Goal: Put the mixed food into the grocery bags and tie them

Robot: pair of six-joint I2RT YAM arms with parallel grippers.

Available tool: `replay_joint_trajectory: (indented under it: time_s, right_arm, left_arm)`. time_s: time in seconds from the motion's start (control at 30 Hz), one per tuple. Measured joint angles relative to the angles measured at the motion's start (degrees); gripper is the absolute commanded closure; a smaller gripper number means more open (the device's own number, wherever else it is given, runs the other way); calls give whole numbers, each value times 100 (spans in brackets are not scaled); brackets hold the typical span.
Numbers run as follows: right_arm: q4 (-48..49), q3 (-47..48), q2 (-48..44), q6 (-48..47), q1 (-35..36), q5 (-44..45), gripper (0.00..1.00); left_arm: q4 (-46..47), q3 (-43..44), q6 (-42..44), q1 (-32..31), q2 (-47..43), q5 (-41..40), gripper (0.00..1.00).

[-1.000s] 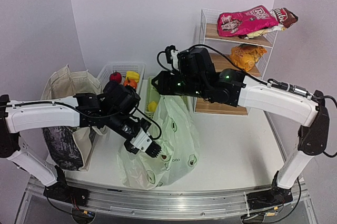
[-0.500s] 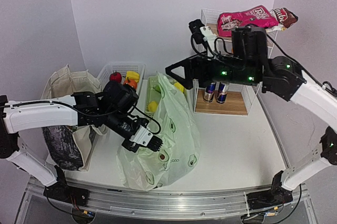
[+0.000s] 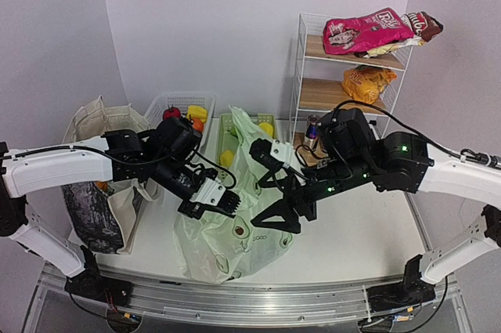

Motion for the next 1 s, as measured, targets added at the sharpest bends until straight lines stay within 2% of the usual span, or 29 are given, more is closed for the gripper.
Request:
replay_joint_trajectory:
  time_s: [0.17,0.27,0.43,0.57,0.6,0.67,0.73,0.77,0.83,0.9,0.93,1.0]
  right_arm:
    - [543,-5,153,-92,41,-51,8]
    - [712,-5,266,-80,60,-69,17]
    - [881,-5,470,54,112,-141,54]
    - [1058,-5,576,182,119,-215,65]
    - [1090,-5,592,221,122,-236,71]
    - [1149,-3,616,264,122,-268,94]
    - [1201,0,640,288,122,-267,99]
    - [1221,1,651,306,122,-255,100]
    - [1250,2,659,321,122,-192,100]
    - [1262,2,658,309,122,-79,100]
    - [1271,1,657,290,122,-12,100]
    - [1272,-4,650,252,122,101,100]
  left_arm:
    - [-50,41,-73,0,0,-2,100]
    - [-94,81,-89,0,-1,-4,100]
    - [-133,93,-100,0,-1,-4,100]
    - [-137,100,-129,0,-1,-12,100]
    - [-141,108,-134,0,-1,-16,100]
    - [-180,147,-140,0,-1,-26,100]
    - [-207,180,-163,2,-1,-28,96]
    - [-223,191,-180,8,-1,-27,89]
    - [-278,207,-209,38,-11,-13,49]
    - [-354,210,-223,95,-80,28,25]
    - [-390,210,-233,144,-150,55,16]
    - [-436,210,-259,292,-383,139,10]
